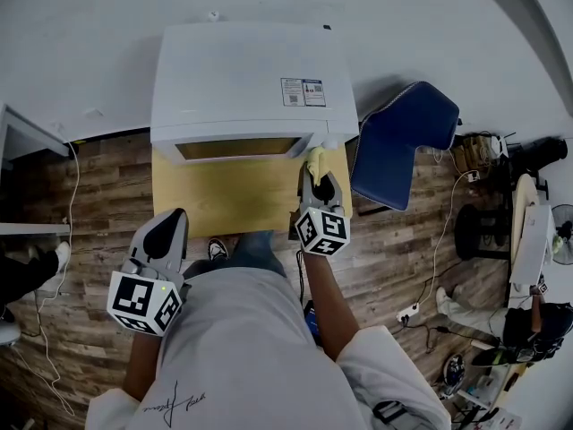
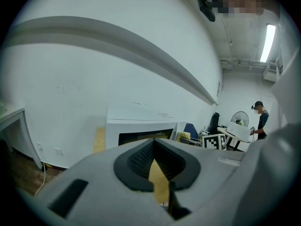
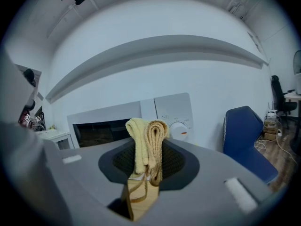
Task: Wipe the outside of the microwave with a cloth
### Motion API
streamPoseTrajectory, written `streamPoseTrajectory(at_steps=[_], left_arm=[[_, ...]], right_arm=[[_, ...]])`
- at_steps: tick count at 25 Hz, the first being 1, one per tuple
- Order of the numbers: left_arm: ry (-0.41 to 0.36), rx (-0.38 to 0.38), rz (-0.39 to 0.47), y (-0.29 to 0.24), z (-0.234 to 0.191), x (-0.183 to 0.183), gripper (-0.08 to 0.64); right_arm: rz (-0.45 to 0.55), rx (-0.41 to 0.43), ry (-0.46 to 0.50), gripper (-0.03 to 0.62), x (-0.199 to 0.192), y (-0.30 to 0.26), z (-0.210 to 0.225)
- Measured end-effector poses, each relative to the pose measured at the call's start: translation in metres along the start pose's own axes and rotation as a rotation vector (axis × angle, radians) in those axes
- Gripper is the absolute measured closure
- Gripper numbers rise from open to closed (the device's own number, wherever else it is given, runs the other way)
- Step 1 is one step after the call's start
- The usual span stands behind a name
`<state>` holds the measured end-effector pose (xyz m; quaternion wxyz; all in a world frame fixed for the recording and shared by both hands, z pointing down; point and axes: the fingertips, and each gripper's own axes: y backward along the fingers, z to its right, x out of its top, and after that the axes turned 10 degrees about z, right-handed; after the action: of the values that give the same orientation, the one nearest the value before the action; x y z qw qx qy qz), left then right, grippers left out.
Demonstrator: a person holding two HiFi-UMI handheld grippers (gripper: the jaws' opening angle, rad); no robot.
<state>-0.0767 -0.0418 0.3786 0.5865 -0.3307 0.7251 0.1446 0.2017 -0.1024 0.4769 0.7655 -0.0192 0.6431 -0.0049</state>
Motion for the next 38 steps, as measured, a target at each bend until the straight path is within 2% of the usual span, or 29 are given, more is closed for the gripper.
streamPoseTrajectory(at_steps=[10, 16, 23, 35, 38], left_arm=[[0.002, 0.006, 0.000, 0.001, 0.000, -0.003, 0.568], [-0.009, 0.008, -0.002, 0.003, 0.001, -0.002, 0.568], [-0.010, 0.018, -0.001, 0.007, -0.001, -0.002, 0.568], [-0.002, 0.035, -0.005, 0.011, -0.003, -0.004, 0.568], [0.001, 0.049, -0.008, 0.014, -0.006, -0.005, 0.568]], right_arm=[[-0.004, 0.125, -0.006, 0.472, -0.004, -0.006, -0.037], [-0.011, 0.065, 0.024, 0.474, -0.011, -0.018, -0.038], [-0.021, 0.041, 0.007, 0.474, -0.020, -0.031, -0.042], [-0.029, 0.144, 0.012, 0.474, -0.026, -0.032, -0.072], [-0.029, 0.167, -0.012, 0.474, -0.028, -0.033, -0.080]])
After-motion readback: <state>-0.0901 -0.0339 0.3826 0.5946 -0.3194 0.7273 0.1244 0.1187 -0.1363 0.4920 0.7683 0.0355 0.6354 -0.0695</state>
